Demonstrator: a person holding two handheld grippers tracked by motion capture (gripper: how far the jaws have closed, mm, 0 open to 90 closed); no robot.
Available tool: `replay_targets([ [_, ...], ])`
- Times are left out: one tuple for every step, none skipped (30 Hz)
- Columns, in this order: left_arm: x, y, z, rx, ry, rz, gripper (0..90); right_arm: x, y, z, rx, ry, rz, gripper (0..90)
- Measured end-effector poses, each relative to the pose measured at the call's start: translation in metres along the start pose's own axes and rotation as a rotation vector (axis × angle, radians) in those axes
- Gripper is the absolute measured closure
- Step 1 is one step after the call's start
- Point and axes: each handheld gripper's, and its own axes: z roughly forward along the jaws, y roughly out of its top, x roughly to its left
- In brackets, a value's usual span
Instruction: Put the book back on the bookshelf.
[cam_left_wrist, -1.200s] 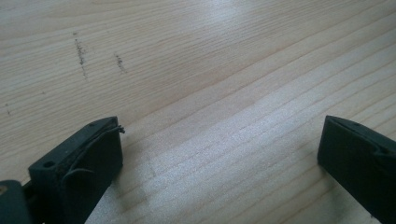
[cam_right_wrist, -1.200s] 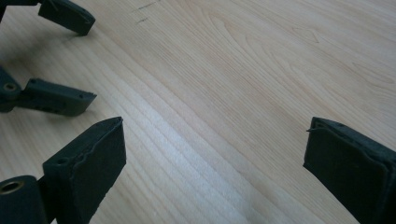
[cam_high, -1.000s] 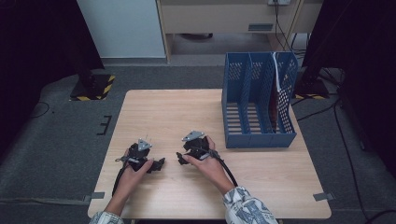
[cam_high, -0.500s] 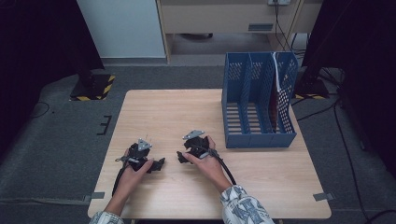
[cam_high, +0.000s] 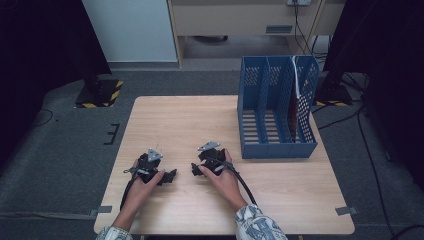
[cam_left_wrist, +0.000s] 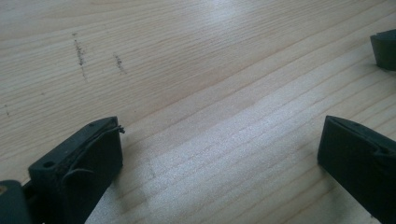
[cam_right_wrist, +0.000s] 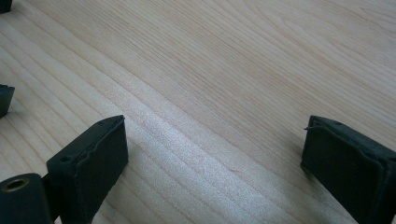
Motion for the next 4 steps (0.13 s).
replay_targets([
  [0.0000,0.0000,0.0000,0.000,0.000,0.000,0.0,0.0000,-0.0001,0.0000,0.000,0.000,0.000,7.3],
  [0.0000,0.0000,0.0000,0.000,0.000,0.000,0.0,0.0000,-0.0003,-0.0002,0.000,-0.001,0.000,7.3],
  [0.0000,0.0001,0.0000,0.000,0.000,-0.001,0.0,0.0003,-0.0005,-0.0005,0.001,-0.002,0.005,7.3],
  [0.0000,0.0001,0.0000,0.000,0.000,0.000,0.0,0.0004,-0.0006,-0.0007,0.001,-0.003,0.006,7.3],
])
